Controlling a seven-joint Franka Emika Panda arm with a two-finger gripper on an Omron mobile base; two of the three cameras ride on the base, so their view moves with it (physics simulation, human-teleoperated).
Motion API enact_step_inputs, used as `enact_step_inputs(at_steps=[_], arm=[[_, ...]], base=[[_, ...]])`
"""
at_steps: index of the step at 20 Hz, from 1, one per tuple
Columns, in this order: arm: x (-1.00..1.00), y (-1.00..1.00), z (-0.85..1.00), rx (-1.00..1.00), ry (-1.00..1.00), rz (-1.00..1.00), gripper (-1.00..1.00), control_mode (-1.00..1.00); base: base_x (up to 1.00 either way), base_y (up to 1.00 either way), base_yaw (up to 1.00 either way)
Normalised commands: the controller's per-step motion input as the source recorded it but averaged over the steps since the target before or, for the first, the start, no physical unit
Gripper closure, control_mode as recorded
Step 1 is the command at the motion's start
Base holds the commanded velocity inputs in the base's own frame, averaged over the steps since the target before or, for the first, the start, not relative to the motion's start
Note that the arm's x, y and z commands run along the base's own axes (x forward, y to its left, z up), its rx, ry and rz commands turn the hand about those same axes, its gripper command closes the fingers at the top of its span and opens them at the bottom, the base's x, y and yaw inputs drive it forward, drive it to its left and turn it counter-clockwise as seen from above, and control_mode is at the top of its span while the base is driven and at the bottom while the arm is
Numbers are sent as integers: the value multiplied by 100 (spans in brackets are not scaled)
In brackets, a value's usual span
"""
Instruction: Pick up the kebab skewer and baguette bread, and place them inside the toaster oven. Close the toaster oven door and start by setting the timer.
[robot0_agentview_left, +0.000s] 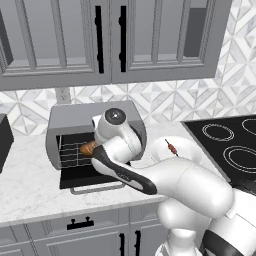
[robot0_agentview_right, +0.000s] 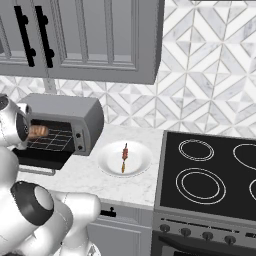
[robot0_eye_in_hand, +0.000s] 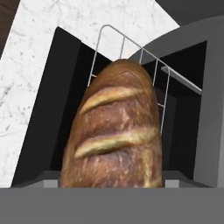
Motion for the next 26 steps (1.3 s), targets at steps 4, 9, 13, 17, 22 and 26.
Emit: enact_step_inputs(at_steps=[4, 9, 13, 17, 22, 26], arm=[[31, -2, 0, 5, 0, 0, 100, -100], [40, -3, -1, 1, 0, 0, 100, -100], [34, 0, -16, 0, 0, 0, 100, -100], [23, 0, -21, 0, 0, -1, 100, -100], [14, 0, -17, 0, 0, -4, 100, -100], [27, 0, -1, 0, 0, -3, 100, -100]], base=[[0, 0, 0], [0, 0, 0], [0, 0, 0], [0, 0, 0], [0, 0, 0], [0, 0, 0]])
